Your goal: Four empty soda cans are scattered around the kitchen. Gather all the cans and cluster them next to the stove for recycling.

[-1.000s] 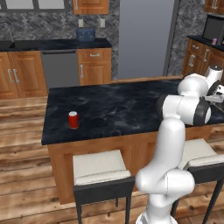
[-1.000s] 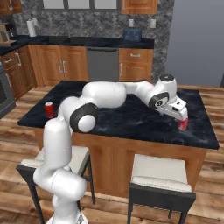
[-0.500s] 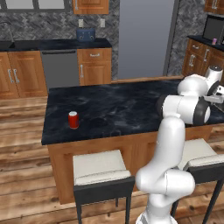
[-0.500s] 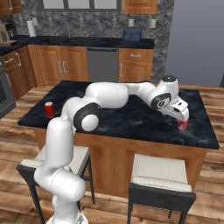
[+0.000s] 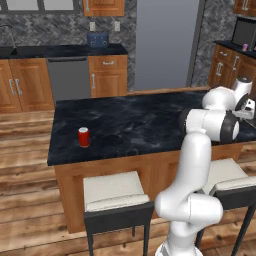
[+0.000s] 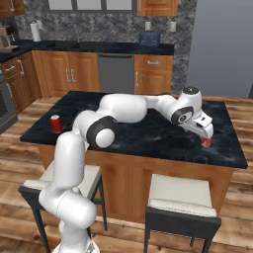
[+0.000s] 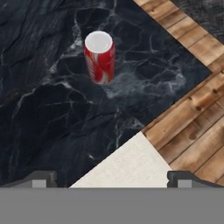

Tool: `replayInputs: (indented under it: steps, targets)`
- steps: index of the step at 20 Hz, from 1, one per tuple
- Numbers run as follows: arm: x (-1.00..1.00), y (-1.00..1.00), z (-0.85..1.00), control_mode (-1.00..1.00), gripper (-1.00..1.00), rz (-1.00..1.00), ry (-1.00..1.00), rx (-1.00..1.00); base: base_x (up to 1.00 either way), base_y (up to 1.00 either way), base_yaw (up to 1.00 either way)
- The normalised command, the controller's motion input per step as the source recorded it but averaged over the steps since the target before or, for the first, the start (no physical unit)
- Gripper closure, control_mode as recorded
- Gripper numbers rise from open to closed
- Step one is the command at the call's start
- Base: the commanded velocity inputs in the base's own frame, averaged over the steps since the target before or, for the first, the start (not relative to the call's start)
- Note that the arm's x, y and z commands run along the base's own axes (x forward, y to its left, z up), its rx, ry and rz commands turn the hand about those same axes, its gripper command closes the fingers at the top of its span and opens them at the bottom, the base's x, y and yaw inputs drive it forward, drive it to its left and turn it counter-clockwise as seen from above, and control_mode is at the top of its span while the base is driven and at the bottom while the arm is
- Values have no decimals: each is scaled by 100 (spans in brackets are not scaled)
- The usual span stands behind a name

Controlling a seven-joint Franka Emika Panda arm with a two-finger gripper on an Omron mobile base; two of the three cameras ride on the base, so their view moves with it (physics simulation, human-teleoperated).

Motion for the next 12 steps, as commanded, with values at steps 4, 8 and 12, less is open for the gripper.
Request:
replayInputs:
  steps: [4, 8, 12]
  targets:
    - [13, -6, -9, -100, -100, -3, 0, 0, 0, 0, 0]
    - [11, -10, -9, -100, -100, -2, 0, 0, 0, 0, 0]
    - [4, -16, -7, -100, -100, -1, 0, 1, 0, 0, 0]
